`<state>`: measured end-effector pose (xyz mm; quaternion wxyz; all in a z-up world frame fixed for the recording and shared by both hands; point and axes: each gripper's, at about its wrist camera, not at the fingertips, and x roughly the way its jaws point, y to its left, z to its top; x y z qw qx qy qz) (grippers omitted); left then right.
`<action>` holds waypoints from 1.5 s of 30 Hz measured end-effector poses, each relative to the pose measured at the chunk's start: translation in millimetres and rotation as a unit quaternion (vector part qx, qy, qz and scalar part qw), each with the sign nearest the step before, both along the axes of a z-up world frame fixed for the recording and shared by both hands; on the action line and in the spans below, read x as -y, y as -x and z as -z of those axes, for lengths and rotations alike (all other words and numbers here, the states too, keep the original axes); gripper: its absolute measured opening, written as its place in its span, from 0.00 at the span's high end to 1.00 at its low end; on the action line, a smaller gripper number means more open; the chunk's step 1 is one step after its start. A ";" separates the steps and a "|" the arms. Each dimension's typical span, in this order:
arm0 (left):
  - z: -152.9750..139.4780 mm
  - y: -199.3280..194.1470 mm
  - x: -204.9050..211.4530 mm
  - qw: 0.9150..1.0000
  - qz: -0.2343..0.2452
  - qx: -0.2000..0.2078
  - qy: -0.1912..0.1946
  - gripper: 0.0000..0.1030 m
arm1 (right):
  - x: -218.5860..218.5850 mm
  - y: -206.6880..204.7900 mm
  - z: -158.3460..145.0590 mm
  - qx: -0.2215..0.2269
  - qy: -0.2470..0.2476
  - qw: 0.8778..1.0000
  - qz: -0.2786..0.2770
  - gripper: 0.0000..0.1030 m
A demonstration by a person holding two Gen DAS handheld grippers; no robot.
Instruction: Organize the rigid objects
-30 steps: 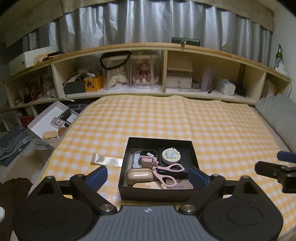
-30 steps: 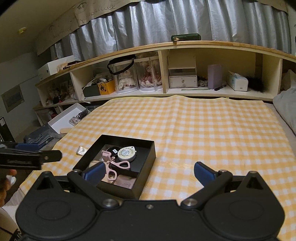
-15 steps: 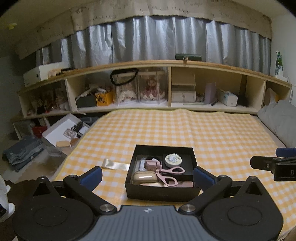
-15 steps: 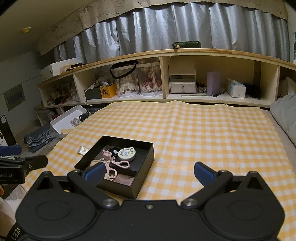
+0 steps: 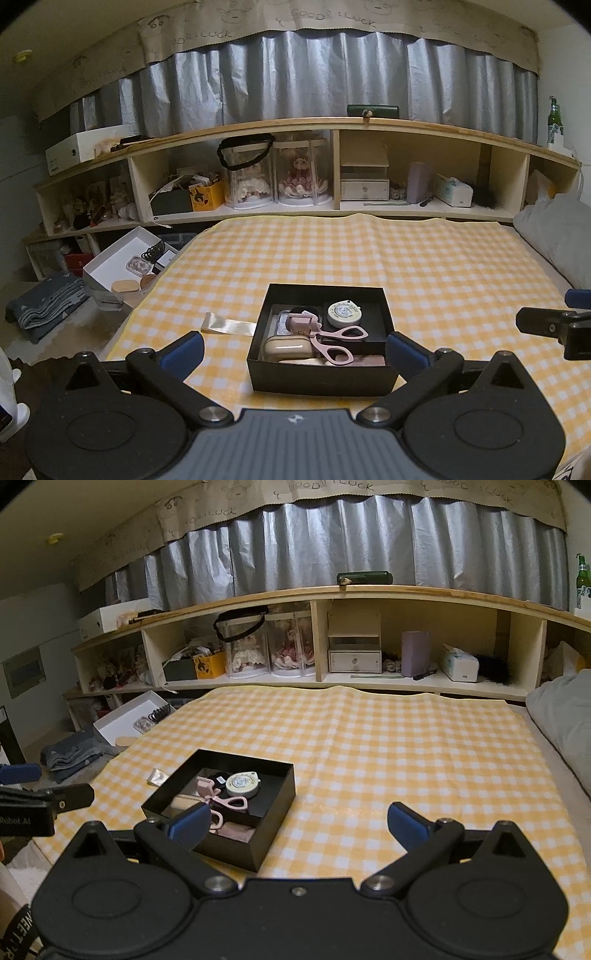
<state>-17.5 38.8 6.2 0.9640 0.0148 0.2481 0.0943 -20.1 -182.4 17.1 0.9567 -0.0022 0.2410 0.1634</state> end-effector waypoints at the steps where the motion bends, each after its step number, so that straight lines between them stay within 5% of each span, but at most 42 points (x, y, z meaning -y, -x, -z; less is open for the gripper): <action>1: 0.2 0.1 0.9 1.000 0.002 0.000 -0.002 0.00 | 0.4 -0.4 0.2 0.000 -0.001 1.000 0.001 0.00; 45: 0.8 0.1 4.4 1.000 0.003 -0.001 -0.006 0.00 | -0.6 0.2 0.2 0.000 0.001 1.000 0.002 0.00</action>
